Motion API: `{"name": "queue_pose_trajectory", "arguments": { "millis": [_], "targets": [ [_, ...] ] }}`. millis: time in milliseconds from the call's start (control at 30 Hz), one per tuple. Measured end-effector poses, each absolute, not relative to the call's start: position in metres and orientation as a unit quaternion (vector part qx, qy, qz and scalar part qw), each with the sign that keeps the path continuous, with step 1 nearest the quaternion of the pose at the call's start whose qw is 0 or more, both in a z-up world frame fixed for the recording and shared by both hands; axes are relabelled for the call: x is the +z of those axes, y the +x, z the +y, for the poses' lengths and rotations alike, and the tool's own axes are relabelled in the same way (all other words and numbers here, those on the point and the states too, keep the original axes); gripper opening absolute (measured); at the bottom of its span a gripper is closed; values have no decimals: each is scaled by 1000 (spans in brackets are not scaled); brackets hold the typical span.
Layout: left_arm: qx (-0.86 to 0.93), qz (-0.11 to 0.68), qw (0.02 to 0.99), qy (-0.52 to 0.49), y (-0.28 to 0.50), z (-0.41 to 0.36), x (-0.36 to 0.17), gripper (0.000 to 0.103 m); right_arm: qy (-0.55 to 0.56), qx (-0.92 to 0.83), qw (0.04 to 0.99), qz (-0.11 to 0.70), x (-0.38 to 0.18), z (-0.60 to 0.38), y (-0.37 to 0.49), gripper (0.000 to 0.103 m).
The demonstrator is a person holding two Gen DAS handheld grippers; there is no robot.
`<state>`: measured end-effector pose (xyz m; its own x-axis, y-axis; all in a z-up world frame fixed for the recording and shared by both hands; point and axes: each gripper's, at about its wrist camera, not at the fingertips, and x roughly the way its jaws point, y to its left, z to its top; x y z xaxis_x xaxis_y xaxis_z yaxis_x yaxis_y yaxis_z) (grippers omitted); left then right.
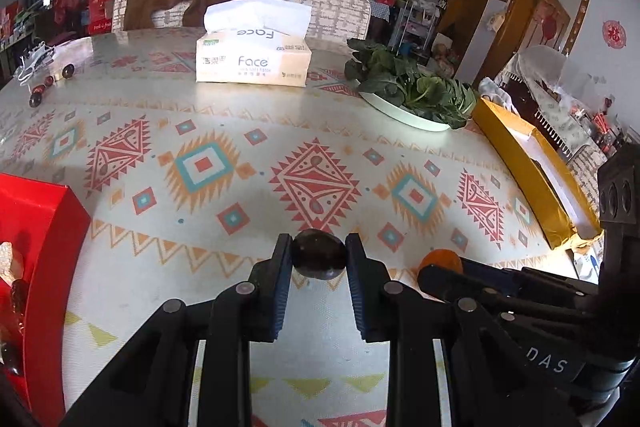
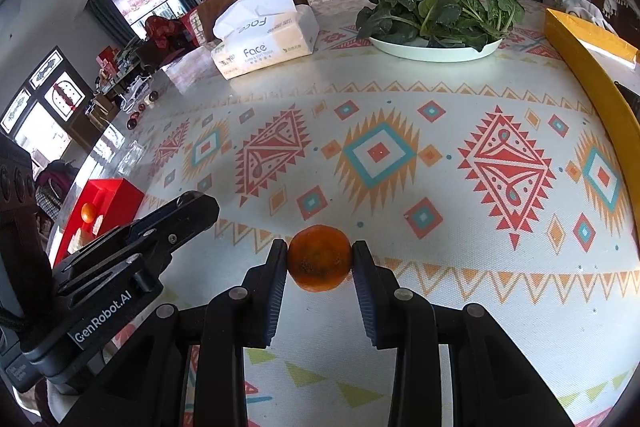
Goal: Organize fruits
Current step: 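Grasp the dark plum with the left tool while the right tool holds the orange, then carry the plum and orange over the red tray with both tools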
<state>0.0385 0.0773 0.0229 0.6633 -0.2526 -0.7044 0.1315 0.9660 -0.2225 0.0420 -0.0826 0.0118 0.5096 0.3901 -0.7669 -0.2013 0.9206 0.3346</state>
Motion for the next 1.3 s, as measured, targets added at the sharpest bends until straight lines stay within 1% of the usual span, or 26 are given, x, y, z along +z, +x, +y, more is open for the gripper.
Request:
{"name": "queue_pose_trajectory", "arguments": {
  "millis": [1300],
  "targets": [
    [-93, 395, 912, -65, 39, 78, 21, 26, 106, 171, 863, 463, 12, -83, 42, 37]
  ]
}}
